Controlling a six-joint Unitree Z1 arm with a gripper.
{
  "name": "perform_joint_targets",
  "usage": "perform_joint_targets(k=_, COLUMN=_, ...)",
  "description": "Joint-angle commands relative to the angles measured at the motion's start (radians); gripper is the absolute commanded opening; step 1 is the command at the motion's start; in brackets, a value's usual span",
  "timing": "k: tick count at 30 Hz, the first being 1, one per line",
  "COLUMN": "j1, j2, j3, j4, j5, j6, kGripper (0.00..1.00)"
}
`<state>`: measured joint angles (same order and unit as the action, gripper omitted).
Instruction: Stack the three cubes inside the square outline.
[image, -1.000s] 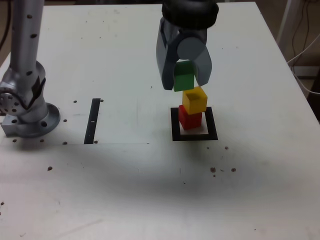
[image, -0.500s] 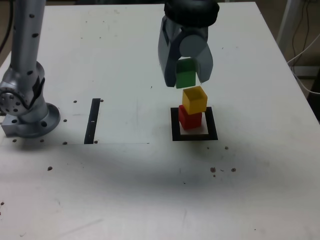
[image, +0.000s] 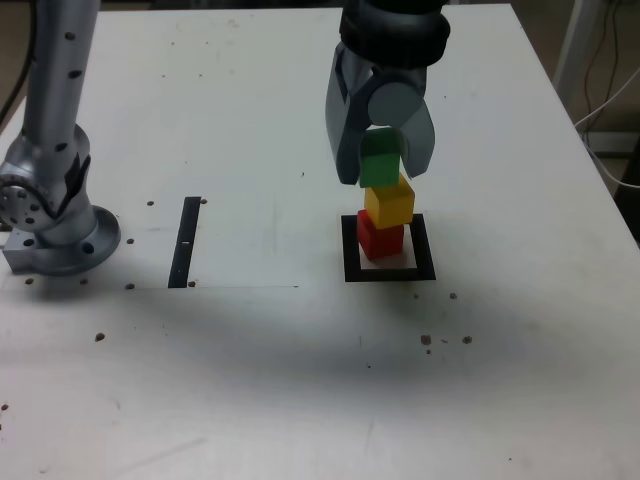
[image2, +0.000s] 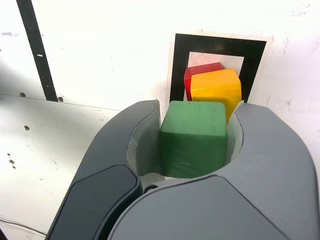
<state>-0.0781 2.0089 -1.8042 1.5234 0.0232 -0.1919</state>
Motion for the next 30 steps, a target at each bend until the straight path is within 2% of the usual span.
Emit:
perform_joint_targets(k=1, j1=0.0, j2=0.007, j3=-0.002, j4=0.0, j5=-0.007, j6=0.006, kGripper=0.2)
perform_joint_targets(k=5, j1=-0.001, j2=0.013, j3=-0.003, j4=-0.005, j5=-0.013, j6=0.013, kGripper=0.21)
perform_joint_targets(k=11, j1=0.007, j2=0.018, j3=0.007, j4=-0.021, j5=-0.002, j6=0.028, kGripper=0.25)
perform_joint_targets(k=23, j1=0.031, j2=0.008, j3=0.031, j4=-0.055, j5=0.02, j6=0.048, kGripper=0.25)
perform_joint_targets(k=30, j1=0.031, j2=0.008, j3=0.034, j4=-0.066, j5=0.007, j6=0.047, kGripper=0.26)
